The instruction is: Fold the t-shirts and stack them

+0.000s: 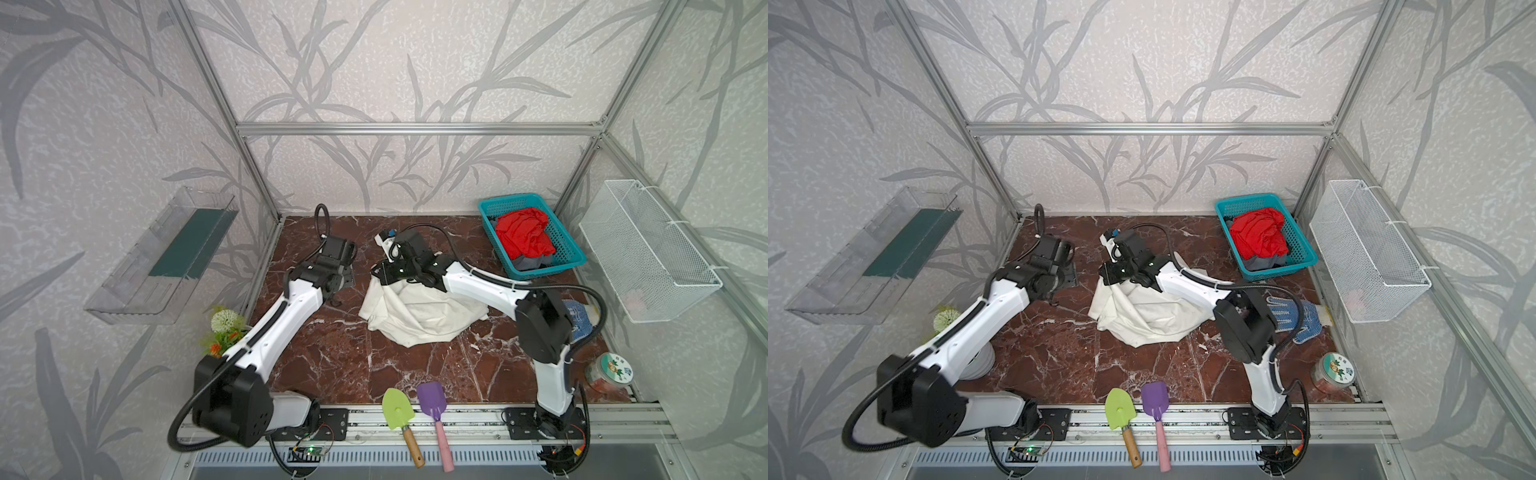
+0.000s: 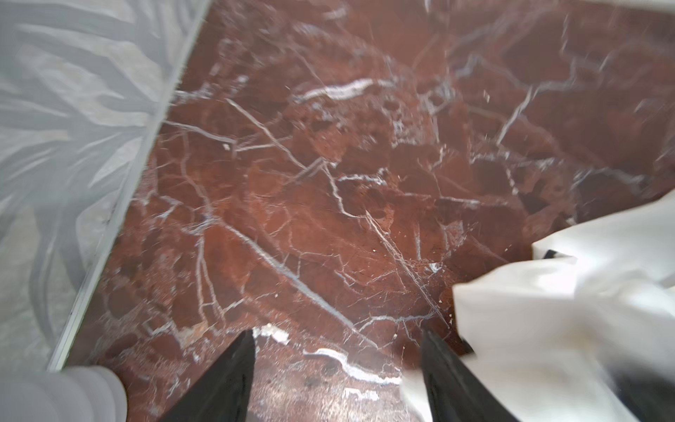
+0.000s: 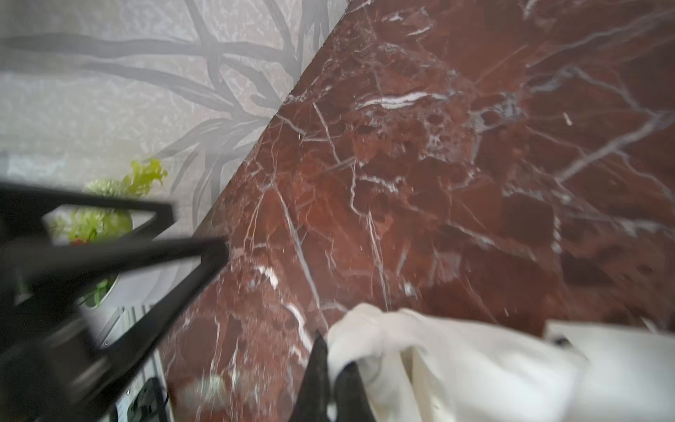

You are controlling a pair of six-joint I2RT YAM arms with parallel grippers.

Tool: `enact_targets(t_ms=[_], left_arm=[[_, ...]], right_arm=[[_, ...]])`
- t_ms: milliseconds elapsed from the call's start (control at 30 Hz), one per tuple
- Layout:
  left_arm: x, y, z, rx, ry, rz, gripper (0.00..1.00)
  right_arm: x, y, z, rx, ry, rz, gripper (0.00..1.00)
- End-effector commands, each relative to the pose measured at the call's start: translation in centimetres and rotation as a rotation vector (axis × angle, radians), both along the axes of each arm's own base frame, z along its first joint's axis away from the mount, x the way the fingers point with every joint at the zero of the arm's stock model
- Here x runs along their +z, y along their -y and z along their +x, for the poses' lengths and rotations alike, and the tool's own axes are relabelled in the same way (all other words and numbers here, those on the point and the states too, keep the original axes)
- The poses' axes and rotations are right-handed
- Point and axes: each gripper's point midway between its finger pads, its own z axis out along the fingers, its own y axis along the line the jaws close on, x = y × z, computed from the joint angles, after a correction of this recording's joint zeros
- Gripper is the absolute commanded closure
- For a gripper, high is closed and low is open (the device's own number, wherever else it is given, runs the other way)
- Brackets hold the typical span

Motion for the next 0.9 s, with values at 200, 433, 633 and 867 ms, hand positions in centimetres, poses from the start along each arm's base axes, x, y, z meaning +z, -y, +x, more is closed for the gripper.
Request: enact_targets(t_ms=[200,433,633,867], left_arm=[[-3.1,1.4,-3.8,-0.019,0.082,-0.213,0.29],[-6.9,7.5,-2.6,-0.216,-0.084,-0.304,0.29],[-9.3,9.9,-1.4,-0.250,-0.155,-0.268,0.31],[-10.8,13.4,-0.2,-0.322,-0.176,-0.333,0.37]], right_arm=[[5.9,-3.4,11.7,-0.153,0.220,0.042,1.00],[10.2,2.1,16.9,-0.307,0.327,0.065,0.14],[7.7,8.0,13.4,-0.328,0.341,-0.192,0.08],[1.4,18.3,7.4,-0.446,0.198,-0.273,0.08]])
